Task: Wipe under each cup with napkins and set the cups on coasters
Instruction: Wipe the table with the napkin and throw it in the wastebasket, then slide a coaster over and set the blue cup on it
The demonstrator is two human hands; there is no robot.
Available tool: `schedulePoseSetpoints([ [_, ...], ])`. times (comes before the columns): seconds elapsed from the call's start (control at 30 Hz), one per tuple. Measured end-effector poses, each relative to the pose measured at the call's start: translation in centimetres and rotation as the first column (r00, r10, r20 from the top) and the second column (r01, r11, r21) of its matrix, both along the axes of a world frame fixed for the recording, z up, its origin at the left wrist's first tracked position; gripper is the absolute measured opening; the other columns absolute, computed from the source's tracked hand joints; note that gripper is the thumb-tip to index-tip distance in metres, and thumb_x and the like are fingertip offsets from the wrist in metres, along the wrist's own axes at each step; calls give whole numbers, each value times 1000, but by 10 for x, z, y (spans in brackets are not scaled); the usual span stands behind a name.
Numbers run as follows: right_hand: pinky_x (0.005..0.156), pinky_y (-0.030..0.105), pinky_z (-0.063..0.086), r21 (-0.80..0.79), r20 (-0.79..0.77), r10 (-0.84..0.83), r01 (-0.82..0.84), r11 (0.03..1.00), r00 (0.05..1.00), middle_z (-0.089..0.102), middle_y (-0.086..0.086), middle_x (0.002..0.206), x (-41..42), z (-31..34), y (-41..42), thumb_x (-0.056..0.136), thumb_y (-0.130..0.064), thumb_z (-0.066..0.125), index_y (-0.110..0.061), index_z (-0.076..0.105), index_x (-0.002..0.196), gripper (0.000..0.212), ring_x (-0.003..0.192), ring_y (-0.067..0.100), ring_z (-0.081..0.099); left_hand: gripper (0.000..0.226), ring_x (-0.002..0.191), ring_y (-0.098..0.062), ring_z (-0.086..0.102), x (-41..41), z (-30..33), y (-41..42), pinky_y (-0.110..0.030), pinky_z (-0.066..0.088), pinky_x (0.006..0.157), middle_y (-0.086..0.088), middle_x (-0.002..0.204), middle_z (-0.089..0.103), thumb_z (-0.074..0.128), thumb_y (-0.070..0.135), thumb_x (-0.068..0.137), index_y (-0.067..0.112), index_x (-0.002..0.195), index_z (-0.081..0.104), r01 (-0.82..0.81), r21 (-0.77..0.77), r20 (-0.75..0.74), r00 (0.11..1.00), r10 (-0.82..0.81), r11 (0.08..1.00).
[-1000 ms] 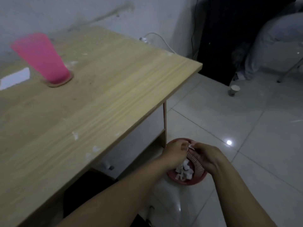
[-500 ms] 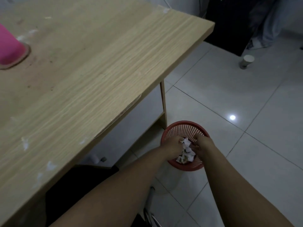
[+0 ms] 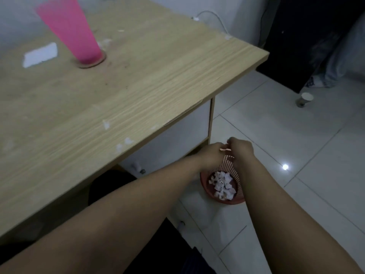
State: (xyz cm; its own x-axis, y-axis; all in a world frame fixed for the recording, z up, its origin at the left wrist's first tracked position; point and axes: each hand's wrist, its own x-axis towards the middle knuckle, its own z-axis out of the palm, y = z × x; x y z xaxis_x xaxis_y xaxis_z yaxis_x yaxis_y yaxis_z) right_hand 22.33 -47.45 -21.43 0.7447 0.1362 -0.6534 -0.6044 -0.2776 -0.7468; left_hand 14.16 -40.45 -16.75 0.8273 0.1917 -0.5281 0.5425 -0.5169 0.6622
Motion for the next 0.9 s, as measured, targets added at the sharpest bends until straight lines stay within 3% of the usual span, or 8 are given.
schedulePoseSetpoints([
  [0.1, 71, 43, 50, 19, 94, -18, 16, 1000, 995, 69, 21, 84, -14, 31, -2, 75, -11, 52, -4, 57, 66, 13, 80, 36, 66, 43, 123, -25, 50, -15, 34, -1, -25, 40, 92, -11, 138, 51, 35, 8, 96, 9, 138, 42, -22, -23, 66, 998, 23, 999],
  [0.3, 64, 33, 42, 74, 282, -82, 64, 995, 956, 68, 16, 94, -47, 110, -8, 83, -11, 51, -6, 59, 72, 15, 76, 27, 64, 43, 126, -24, 46, -54, 113, -1, -25, 36, 94, -10, 141, 48, 36, 7, 97, 11, 140, 40, 1, 19, 245, 970, -6, 1000],
  [0.43, 61, 32, 44, 124, 502, -245, 211, 970, 830, 64, 12, 94, -74, 178, 10, 84, -9, 49, -2, 64, 101, 24, 72, 23, 58, 43, 121, -23, 51, -87, 174, 15, -31, 41, 98, -12, 139, 50, 41, 9, 97, 10, 140, 41, 37, -22, 375, 927, -26, 999],
  [0.5, 65, 33, 46, 168, 593, -271, 213, 963, 758, 62, 7, 84, -93, 212, 29, 79, -10, 48, -12, 66, 86, 19, 76, 24, 59, 42, 111, -23, 56, -106, 204, 27, -28, 44, 89, -12, 134, 53, 43, 9, 96, 7, 138, 42, 28, -25, 431, 902, -14, 999],
  [0.57, 60, 32, 42, 239, 633, -228, 93, 967, 740, 56, 0, 66, -122, 243, 61, 73, -10, 48, -17, 56, 61, 15, 69, 23, 55, 39, 105, -23, 58, -133, 231, 47, -25, 45, 81, -12, 125, 58, 41, 5, 95, 5, 134, 46, -14, -6, 500, 866, 15, 1000],
  [0.63, 58, 33, 40, 293, 646, -188, -12, 956, 740, 51, -2, 57, -145, 261, 93, 68, -11, 50, -18, 50, 52, 17, 64, 23, 53, 37, 106, -24, 59, -160, 249, 67, -23, 45, 79, -11, 117, 59, 38, 3, 94, 4, 130, 48, -63, 29, 533, 845, 38, 998],
  [0.77, 59, 39, 45, 308, 693, -43, -241, 920, 720, 56, 5, 60, -208, 285, 165, 69, -13, 55, -19, 53, 52, 18, 64, 25, 55, 35, 102, -21, 59, -231, 264, 127, -27, 46, 82, -11, 117, 62, 41, 6, 93, 11, 126, 51, -243, 83, 579, 801, 152, 966],
  [0.9, 59, 34, 44, 257, 714, 185, -498, 828, 675, 63, 6, 69, -273, 289, 230, 74, -16, 56, -17, 60, 61, 14, 70, 27, 60, 38, 105, -14, 56, -306, 258, 185, -23, 44, 83, -3, 123, 61, 44, 9, 94, 14, 131, 50, -452, 97, 576, 752, 320, 887],
])
